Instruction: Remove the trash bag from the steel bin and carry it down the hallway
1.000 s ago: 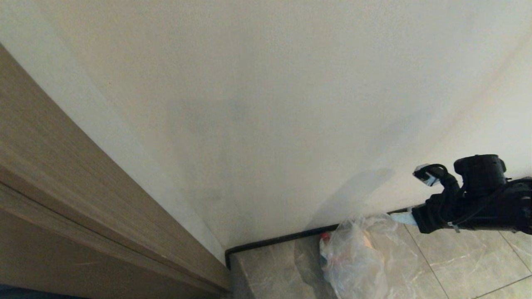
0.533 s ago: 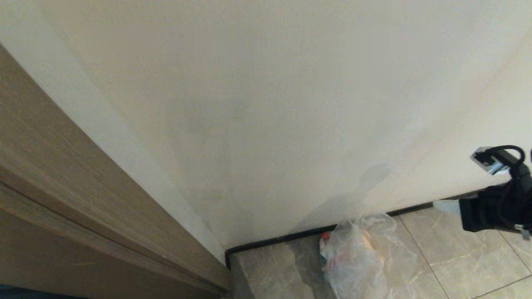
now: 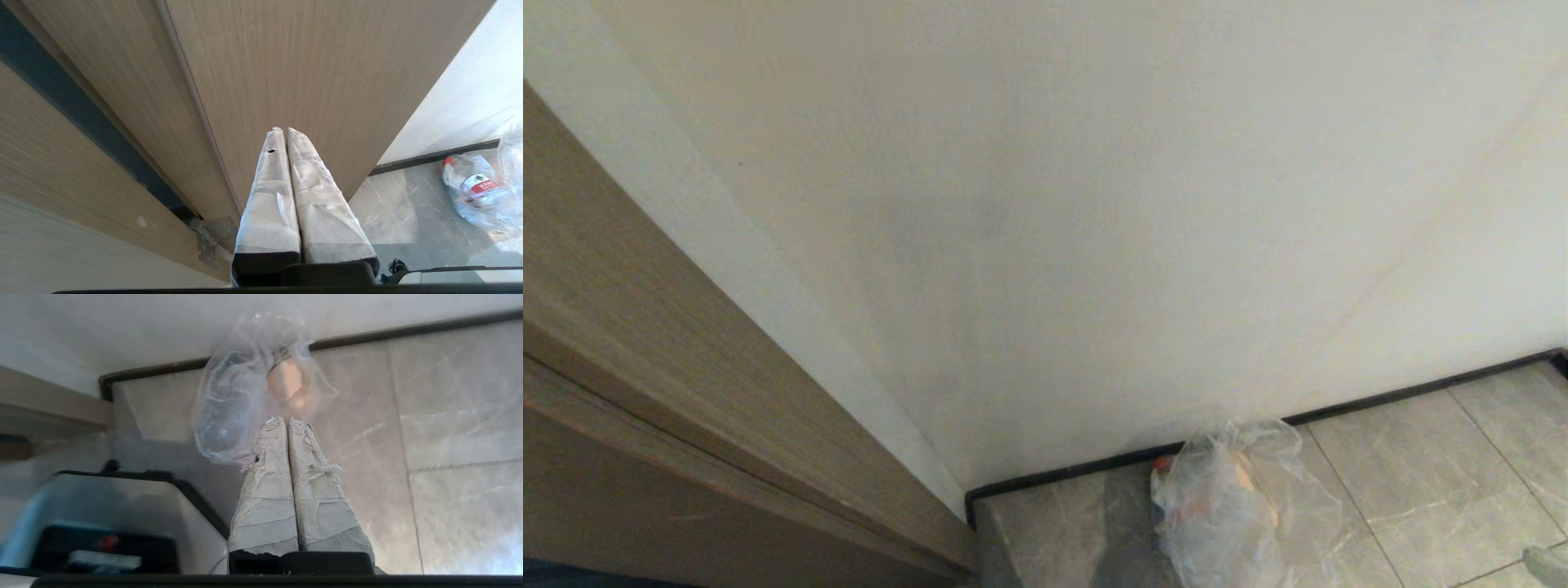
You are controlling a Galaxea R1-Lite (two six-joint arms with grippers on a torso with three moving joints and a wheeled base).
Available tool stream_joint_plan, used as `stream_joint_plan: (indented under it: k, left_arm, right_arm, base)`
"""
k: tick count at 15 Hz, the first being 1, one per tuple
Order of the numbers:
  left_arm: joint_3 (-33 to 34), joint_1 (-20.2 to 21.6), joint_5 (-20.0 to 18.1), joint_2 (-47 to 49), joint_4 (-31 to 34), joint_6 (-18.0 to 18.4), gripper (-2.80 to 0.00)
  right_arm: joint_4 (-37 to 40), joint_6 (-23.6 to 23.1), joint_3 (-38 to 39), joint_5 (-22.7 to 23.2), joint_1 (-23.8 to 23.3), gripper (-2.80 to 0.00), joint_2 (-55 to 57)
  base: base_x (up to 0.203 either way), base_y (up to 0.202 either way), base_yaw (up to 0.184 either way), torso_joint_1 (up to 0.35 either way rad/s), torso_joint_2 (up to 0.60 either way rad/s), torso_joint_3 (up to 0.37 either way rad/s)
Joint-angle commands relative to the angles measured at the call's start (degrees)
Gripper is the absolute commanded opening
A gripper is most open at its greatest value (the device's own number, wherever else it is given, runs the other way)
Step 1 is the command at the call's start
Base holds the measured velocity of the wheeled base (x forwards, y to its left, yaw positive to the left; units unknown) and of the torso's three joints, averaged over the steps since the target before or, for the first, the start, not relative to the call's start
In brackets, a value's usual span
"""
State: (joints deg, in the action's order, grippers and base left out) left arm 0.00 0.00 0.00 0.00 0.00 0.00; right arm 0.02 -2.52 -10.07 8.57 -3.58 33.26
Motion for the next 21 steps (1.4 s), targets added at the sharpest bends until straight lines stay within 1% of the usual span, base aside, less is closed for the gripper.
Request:
stream_joint_plan:
  k: [1,3,4,5,6,9,13,21]
  left_arm:
    - [0.0,0.0,0.0,0.0,0.0,0.0,-2.8]
    - [0.0,0.0,0.0,0.0,0.0,0.0,-2.8]
    - [0.0,0.0,0.0,0.0,0.0,0.0,-2.8]
    - [0.0,0.0,0.0,0.0,0.0,0.0,-2.8]
    - [0.0,0.0,0.0,0.0,0.0,0.0,-2.8]
    - [0.0,0.0,0.0,0.0,0.0,0.0,-2.8]
    - [0.0,0.0,0.0,0.0,0.0,0.0,-2.8]
    - [0.0,0.0,0.0,0.0,0.07,0.0,-2.8]
  right_arm:
    - [-2.87,0.23,7.96,-2.15,3.49,-2.8,-16.27]
    - [-5.4,0.22,9.25,-3.17,4.27,-2.8,-21.76]
    - [-6.0,0.05,9.78,-5.09,3.81,-2.8,-24.41]
    - [-4.55,-0.09,10.05,-7.7,3.6,-2.8,-26.54]
    - [-2.54,0.12,10.18,-8.69,3.53,-2.8,-28.47]
    - [-0.27,1.19,10.15,-9.17,3.54,-2.8,-33.23]
    - [-0.41,0.76,10.25,-9.01,3.58,-2.8,-33.26]
    - [-0.19,1.46,10.16,-9.19,3.58,-2.8,-33.17]
  base:
    - [0.0,0.0,0.0,0.0,0.0,0.0]
    - [0.0,0.0,0.0,0.0,0.0,0.0]
    - [0.0,0.0,0.0,0.0,0.0,0.0]
    - [0.0,0.0,0.0,0.0,0.0,0.0]
    - [0.0,0.0,0.0,0.0,0.0,0.0]
    - [0.0,0.0,0.0,0.0,0.0,0.0]
    - [0.0,0.0,0.0,0.0,0.0,0.0]
    - [0.0,0.0,0.0,0.0,0.0,0.0]
